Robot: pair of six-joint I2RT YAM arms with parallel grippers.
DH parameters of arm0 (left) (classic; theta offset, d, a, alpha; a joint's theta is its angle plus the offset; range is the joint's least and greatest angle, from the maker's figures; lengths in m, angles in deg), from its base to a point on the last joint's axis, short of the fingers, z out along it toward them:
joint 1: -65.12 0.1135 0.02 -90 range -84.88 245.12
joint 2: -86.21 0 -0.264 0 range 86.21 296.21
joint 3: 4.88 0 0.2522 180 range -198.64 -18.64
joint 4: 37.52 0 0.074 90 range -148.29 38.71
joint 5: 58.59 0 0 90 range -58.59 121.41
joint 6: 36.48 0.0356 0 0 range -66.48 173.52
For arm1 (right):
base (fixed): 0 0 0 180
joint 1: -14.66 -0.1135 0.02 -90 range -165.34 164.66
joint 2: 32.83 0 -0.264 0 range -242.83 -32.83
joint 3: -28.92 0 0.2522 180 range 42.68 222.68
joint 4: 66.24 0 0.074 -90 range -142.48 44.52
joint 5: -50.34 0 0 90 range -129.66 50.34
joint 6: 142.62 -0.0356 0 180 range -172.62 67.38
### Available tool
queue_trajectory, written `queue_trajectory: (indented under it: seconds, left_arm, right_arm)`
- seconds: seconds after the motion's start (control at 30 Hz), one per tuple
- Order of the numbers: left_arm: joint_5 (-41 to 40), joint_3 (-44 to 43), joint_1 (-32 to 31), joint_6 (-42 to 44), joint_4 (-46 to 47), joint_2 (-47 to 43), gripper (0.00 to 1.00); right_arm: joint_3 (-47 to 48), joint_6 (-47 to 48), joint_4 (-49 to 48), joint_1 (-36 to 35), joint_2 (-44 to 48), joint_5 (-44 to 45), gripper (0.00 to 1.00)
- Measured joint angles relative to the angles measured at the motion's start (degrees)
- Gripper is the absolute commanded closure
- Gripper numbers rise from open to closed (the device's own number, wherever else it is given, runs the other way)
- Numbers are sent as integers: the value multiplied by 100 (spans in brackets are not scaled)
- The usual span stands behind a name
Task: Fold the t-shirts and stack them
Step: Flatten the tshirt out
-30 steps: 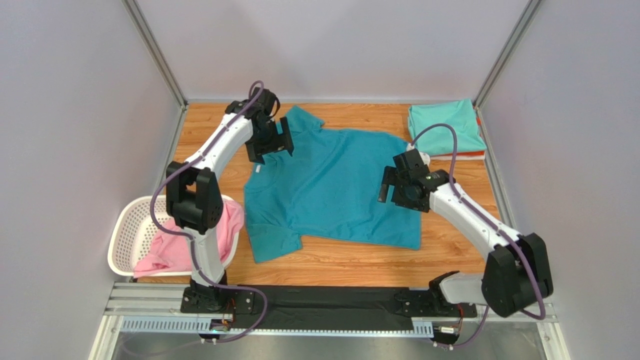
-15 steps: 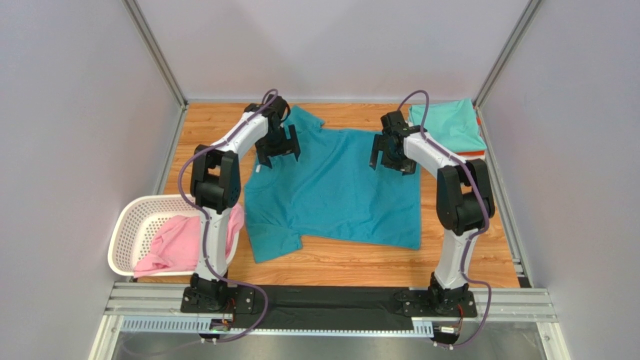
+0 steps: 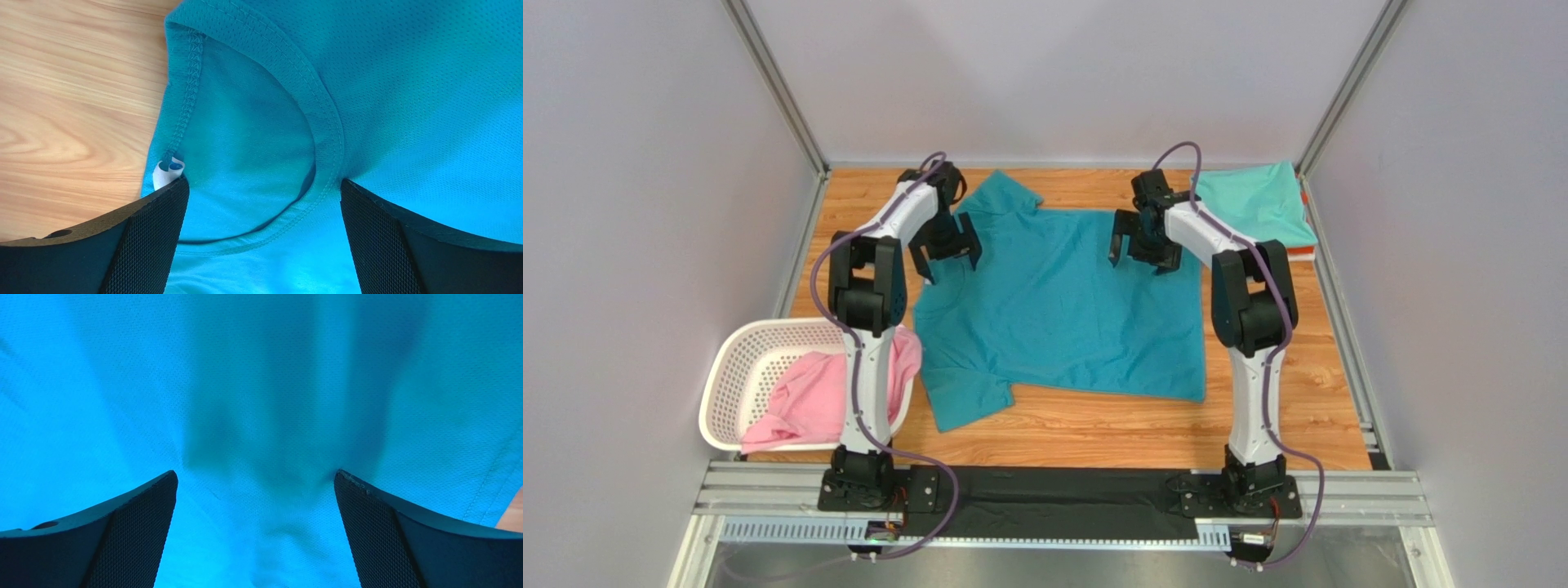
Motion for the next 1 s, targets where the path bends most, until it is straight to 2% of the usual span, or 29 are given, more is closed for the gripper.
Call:
queue_trajectory:
  seconds: [0.2, 0.77, 1.0]
  left_arm:
    - [-90, -39, 173, -11, -83, 39, 0]
    - [-33, -1545, 352, -101, -518, 857, 0]
    - [175, -1871, 356, -70, -428, 855, 0]
  right_arm:
    - [566, 0, -42, -7, -345, -442, 0]
    - [1425, 166, -85, 256, -881, -841, 0]
    - [1611, 472, 24, 343, -925, -944, 0]
